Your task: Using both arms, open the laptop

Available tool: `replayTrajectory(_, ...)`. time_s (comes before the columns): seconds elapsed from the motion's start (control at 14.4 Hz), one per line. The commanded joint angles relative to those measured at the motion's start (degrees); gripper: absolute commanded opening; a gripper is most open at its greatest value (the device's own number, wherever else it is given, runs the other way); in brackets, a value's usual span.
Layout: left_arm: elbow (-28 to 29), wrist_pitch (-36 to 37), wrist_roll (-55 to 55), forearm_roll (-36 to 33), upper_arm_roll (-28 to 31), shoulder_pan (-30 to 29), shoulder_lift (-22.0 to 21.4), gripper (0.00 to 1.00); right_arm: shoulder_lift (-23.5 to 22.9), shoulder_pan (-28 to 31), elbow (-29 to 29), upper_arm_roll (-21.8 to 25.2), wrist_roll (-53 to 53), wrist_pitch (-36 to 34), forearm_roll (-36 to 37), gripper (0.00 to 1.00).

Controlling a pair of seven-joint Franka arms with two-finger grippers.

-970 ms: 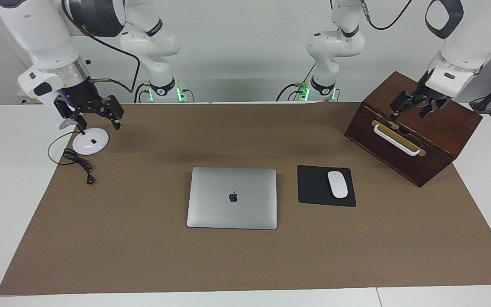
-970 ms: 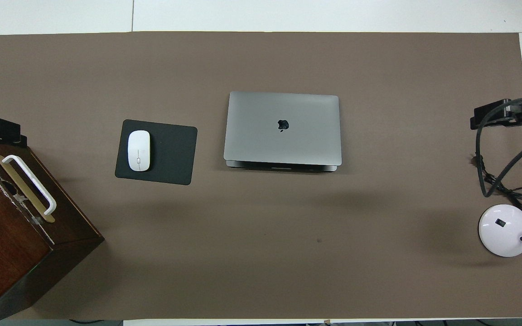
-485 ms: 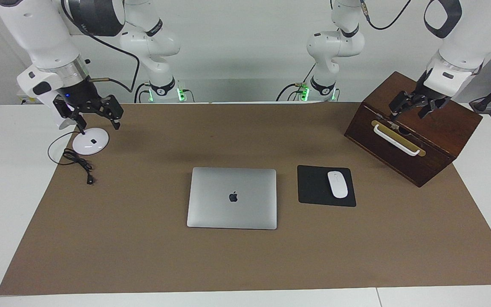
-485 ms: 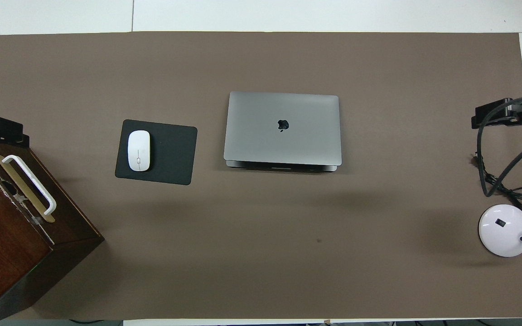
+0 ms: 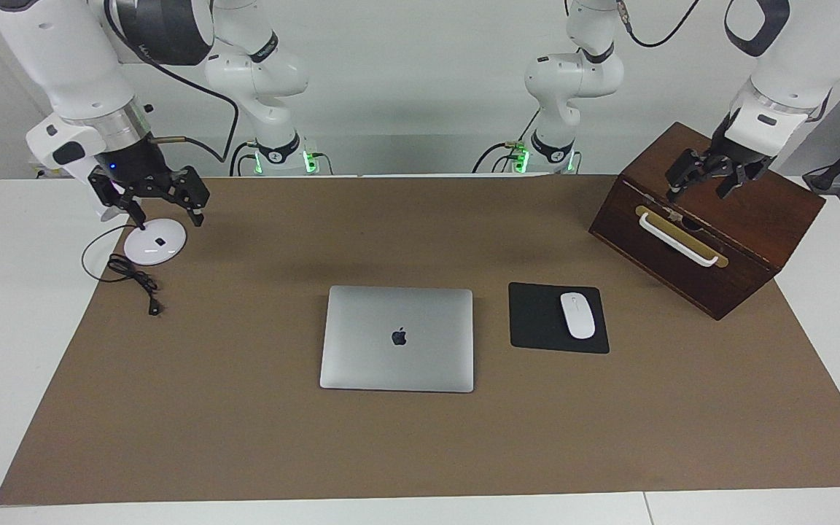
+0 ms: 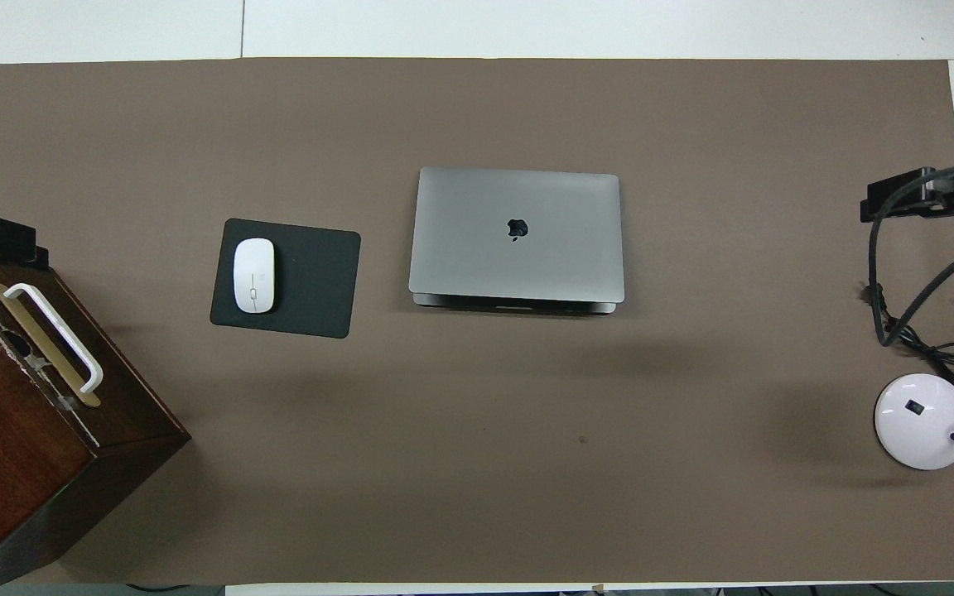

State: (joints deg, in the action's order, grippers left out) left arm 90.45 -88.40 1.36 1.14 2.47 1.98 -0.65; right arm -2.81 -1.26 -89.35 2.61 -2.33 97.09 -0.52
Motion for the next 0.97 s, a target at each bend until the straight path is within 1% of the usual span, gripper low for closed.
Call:
replayTrajectory(0.0, 1.92, -1.06, 0.84, 0.0, -0.18, 0.48, -1.37, 1.0, -4.56, -0.68, 5.94, 0.2, -0.3, -0.41, 0.78, 1.0)
replayTrajectory(0.07, 2.01, -1.5, 0.92, 0.0, -0.18, 0.57, -1.37, 1.0, -5.62, -0.68, 6.03, -0.32, -0.74, -0.32, 0.7, 1.0)
replayTrajectory(0.14, 2.36, -2.46, 0.84, 0.09, -0.18, 0.57, -1.37, 0.86, -7.02, -0.76, 6.72, -0.5, -1.0, 0.9, 0.52, 1.0)
replayTrajectory(0.21, 2.45, -3.87, 0.58, 0.09, -0.18, 0.48, -1.37, 0.56, -8.68, -0.94, 7.51, -0.85, -1.44, 4.39, 0.43, 1.0)
replayTrajectory(0.28, 3.15, -5.36, 0.57, 0.09, -0.18, 0.48, -1.46, 0.2, -9.75, -1.46, 7.52, -1.55, -1.97, 8.43, 0.43, 1.0)
replayTrajectory(0.35, 4.11, -6.85, 0.57, 0.09, -0.18, 0.48, -1.81, 0.0, -10.71, -1.81, 7.52, -1.82, -2.5, 12.64, -0.35, 0.97)
replayTrajectory(0.42, 4.56, -8.17, 0.66, 0.17, -0.18, 0.48, -1.98, 0.0, -11.51, -3.04, 7.52, -1.73, -4.24, 17.12, -3.06, 0.97)
replayTrajectory(0.55, 4.91, -10.73, 1.62, 0.78, -0.27, 0.57, -1.99, 0.0, -12.73, -5.32, 7.52, -1.73, -10.11, 23.73, -7.29, 0.97)
replayTrajectory(0.69, 5.44, -13.35, 9.93, 0.79, -0.36, 1.61, -1.99, 0.0, -13.62, -9.27, 7.35, -1.73, -19.33, 31.37, -7.91, 0.98)
replayTrajectory(0.76, 6.22, -16.59, 14.94, 1.23, -0.44, 2.4, -1.99, 0.0, -13.62, -10.42, 7.09, -1.82, -23.47, 34.1, -8.0, 0.98)
replayTrajectory(0.9, 7.19, -18.82, 21.2, 2.63, -0.44, 3.2, -2.07, 0.0, -13.89, -12.44, 6.73, -2.08, -31.2, 38.68, -8.7, 0.98)
